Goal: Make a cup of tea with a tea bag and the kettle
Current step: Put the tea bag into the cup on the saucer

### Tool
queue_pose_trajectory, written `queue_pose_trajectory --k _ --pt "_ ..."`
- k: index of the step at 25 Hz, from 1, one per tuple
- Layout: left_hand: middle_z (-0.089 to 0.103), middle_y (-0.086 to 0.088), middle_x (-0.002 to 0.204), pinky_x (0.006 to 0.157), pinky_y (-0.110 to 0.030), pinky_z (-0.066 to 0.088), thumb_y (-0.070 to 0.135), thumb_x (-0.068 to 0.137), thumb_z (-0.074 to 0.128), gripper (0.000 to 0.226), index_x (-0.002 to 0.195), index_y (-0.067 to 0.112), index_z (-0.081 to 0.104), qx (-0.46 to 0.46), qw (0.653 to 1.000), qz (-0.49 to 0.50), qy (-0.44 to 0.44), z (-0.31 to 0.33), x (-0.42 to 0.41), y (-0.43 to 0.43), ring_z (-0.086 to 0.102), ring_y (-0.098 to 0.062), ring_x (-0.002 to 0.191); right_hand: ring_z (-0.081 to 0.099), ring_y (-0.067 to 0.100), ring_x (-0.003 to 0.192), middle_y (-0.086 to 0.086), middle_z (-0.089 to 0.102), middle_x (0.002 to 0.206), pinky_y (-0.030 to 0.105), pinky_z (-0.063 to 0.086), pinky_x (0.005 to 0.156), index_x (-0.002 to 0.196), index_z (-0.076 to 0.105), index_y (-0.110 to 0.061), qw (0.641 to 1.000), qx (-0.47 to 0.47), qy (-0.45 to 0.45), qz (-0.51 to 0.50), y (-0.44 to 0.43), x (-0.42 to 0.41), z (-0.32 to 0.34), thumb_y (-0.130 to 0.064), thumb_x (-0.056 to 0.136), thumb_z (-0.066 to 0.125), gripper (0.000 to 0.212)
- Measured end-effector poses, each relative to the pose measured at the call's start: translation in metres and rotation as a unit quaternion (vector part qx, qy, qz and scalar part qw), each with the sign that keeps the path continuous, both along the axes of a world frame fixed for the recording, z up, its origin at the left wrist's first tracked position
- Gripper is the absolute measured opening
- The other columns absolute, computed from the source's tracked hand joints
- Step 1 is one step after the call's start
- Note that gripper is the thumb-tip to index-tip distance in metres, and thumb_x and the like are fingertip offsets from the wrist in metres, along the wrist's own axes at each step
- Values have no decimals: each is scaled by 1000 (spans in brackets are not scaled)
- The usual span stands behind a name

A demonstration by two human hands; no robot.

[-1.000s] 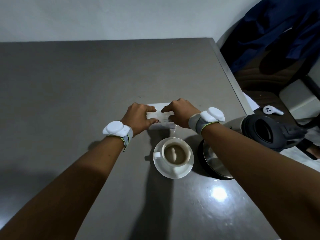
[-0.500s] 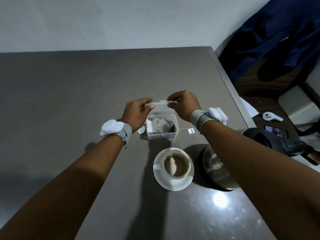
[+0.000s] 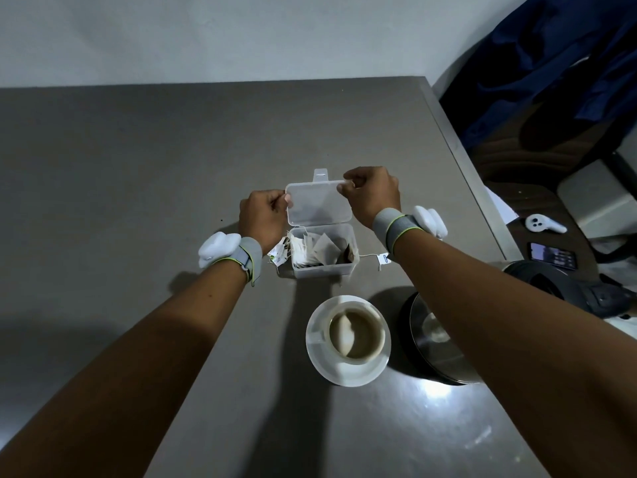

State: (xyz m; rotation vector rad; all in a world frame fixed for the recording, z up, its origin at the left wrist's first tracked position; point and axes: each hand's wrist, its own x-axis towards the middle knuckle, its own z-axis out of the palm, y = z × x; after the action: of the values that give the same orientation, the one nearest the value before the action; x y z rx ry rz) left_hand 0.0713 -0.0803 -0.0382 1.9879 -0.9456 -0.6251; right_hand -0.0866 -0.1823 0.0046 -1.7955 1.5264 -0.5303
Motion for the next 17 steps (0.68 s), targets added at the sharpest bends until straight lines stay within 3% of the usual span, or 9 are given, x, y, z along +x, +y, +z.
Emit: queue_pose_trajectory --k 3,5,8,12,17 --pt "77 -17 89 87 -39 56 24 95 60 23 96 9 77 4 1000 -2 -18 6 -2 2 72 -36 91 57 28 123 7 69 124 33 45 106 131 63 -22 999 8 37 -5 3 -1 0 -34 86 73 48" --pt "78 -12 96 89 -33 54 27 93 63 23 104 11 76 -1 1000 -5 -26 12 -5 5 72 -29 97 53 31 127 10 66 129 34 43 105 133 60 -18 996 23 89 -3 5 -4 0 -36 85 73 53" --pt "76 -10 109 100 -32 51 33 89 69 38 121 11 70 11 1000 -4 -16 19 -8 10 70 -21 105 57 35 122 14 64 128 34 46 97 121 65 -12 987 50 152 4 11 -10 -4 -37 86 72 44" --pt "76 -8 109 99 -31 51 32 86 71 37 119 15 71 24 999 -13 -18 15 -15 20 71 -20 103 61 37 116 18 65 126 30 45 85 110 67 -10 973 77 215 17 26 -18 -23 -32 84 70 34" --pt "75 -15 109 97 -36 51 35 87 69 37 116 12 69 64 997 -28 -42 -2 -23 29 66 -34 110 63 42 111 21 65 122 34 47 82 104 66 -7 970 84 229 17 37 -29 -40 -42 81 69 41"
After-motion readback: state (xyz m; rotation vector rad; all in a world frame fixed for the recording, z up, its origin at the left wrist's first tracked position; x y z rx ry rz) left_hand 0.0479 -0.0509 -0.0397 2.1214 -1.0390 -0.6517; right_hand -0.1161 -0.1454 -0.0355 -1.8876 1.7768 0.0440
